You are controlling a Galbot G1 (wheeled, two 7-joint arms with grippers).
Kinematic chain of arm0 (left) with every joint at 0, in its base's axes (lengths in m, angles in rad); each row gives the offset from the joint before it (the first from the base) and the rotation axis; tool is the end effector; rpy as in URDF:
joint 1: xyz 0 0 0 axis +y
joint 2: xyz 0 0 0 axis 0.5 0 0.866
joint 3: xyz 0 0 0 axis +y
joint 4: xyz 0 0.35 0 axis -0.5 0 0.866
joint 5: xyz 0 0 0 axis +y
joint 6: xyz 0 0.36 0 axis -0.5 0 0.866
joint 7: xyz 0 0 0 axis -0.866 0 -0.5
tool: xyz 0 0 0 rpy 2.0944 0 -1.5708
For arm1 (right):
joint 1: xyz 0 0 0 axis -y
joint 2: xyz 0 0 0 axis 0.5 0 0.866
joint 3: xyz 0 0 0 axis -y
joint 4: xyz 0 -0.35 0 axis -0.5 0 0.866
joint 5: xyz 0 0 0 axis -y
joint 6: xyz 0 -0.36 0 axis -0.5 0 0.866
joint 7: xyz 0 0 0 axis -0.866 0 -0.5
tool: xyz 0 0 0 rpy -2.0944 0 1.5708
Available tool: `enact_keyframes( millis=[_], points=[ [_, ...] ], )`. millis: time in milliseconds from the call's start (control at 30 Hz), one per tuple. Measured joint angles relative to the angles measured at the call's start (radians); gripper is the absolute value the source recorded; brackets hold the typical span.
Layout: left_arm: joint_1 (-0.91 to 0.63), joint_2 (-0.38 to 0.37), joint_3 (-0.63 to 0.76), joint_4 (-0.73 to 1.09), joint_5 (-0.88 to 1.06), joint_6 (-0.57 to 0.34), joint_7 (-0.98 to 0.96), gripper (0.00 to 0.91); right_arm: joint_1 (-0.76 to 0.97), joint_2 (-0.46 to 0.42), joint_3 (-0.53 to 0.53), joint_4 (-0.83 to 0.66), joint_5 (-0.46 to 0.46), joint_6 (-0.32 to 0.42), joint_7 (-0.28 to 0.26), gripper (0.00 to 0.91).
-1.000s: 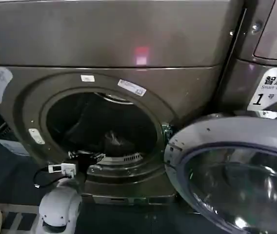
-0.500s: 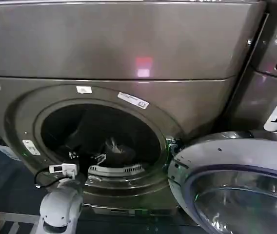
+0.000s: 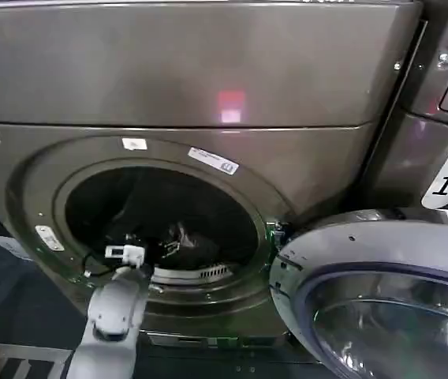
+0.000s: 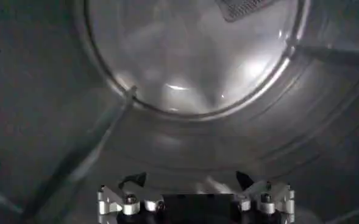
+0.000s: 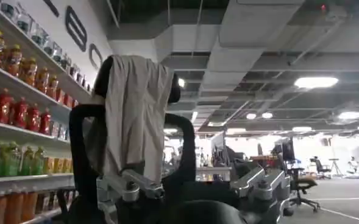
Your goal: Grasp the clothes from the dryer.
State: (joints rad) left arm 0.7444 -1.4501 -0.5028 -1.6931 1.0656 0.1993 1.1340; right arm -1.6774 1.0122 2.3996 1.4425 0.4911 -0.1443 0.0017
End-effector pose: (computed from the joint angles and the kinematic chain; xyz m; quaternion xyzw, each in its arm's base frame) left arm 0.4319 0.0295 -0.1844 -0.3105 -0.7789 -0.5062 0.2016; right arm -0.1782 -0.4987 -0.0623 0.7026 0.6871 -0.1412 0.1197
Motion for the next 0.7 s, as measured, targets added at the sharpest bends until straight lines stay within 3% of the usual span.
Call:
enact_keyframes(
  millis=[400, 700],
  points=[
    [-0.094, -0.037, -0.014, 0.121, 0.188, -0.217, 0.158, 0.907, 0.000, -0.006, -0.007, 0.003, -0.007, 0.002, 0.000, 0.907],
    [-0.141, -0.046, 0.001, 0.215, 0.289, -0.297, 0.186, 0.907, 0.004, 0.001, -0.013, 0.012, -0.010, 0.003, 0.000, 0.907]
  ],
)
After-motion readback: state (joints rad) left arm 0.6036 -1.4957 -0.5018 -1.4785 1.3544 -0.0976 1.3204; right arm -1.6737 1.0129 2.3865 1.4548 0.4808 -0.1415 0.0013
